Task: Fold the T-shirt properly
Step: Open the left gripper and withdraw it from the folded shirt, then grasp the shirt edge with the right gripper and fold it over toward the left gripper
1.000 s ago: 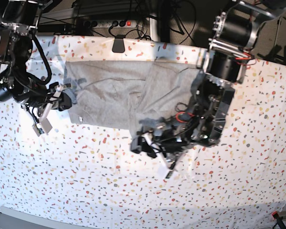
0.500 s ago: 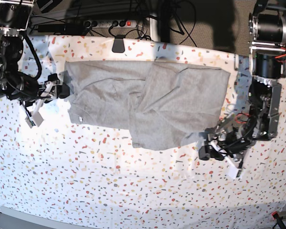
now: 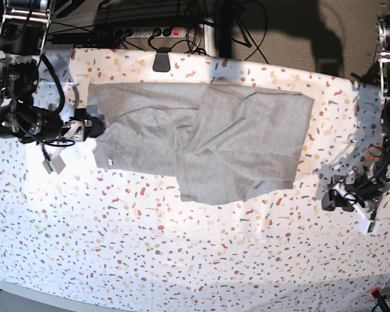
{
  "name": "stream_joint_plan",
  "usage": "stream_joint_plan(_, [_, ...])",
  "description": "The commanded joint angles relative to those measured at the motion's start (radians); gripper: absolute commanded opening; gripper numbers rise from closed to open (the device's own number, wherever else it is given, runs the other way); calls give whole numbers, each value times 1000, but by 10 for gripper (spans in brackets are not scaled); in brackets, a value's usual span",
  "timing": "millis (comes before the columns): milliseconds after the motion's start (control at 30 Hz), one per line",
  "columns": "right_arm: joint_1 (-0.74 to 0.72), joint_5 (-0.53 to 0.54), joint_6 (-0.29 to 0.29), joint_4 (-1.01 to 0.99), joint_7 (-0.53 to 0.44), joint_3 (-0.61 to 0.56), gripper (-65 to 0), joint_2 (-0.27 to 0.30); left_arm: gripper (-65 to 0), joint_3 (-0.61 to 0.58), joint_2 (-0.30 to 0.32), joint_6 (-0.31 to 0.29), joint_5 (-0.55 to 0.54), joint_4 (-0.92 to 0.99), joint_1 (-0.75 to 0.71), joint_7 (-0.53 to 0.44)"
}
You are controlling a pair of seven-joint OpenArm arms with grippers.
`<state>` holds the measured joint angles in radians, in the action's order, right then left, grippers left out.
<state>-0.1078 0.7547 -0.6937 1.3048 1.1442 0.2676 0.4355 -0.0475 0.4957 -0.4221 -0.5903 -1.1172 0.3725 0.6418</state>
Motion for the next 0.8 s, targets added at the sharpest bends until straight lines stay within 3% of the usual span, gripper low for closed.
stream_joint_plan(0, [-19,16,-4,13,0,0,-248,0,-298,8,28,-1,-11,-18,19,-27])
stream_joint_plan(300, [-19,7,-4,13,4,-2,-256,-124,-298,8,76,0,-13,-17,-38,-61])
stream_joint_plan(467, [-20,7,-4,13,5,-2,-434,-174,-298,8,73,0,-13,-17,-57,-66])
stream_joint_plan(600, [-24,2,-4,13,4,-1,-650,-179,-298,8,73,0,-13,-17,-57,-56])
stream_joint_plan(767, [-45,-18,-4,29,1,3,-650,-134,-298,8,73,-1,-13,-17,-57,-39])
